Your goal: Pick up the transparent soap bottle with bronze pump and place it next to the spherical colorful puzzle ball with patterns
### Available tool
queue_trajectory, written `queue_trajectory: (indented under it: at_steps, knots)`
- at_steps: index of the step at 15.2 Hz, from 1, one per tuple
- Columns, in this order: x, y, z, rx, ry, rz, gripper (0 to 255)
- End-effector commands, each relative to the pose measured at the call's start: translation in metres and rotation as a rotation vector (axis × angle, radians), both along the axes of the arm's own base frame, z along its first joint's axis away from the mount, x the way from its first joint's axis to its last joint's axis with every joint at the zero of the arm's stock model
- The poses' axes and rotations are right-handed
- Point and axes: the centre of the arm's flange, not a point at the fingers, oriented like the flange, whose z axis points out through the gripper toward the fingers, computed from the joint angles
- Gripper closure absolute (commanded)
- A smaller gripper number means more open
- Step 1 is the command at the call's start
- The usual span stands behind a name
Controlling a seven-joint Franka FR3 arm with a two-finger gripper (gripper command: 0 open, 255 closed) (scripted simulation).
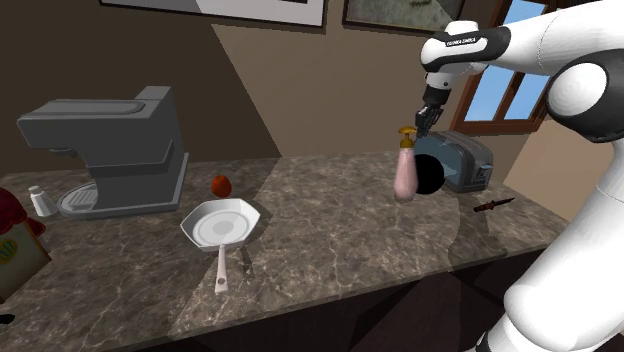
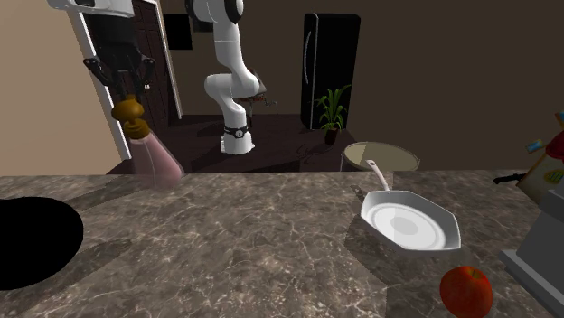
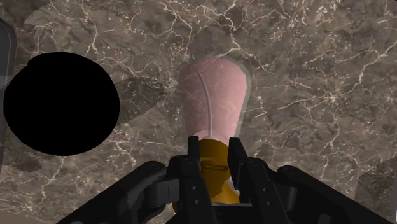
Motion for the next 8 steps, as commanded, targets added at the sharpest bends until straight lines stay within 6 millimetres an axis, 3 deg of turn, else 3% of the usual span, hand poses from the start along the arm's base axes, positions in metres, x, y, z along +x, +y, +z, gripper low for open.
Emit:
queue_trajectory:
  at_steps: [1,8]
  knots:
    - [0.0,0.0,-0.01,-0.001,-0.001,0.0,255]
    - [0.0,0.0,-0.047,-0.001,-0.001,0.0,255]
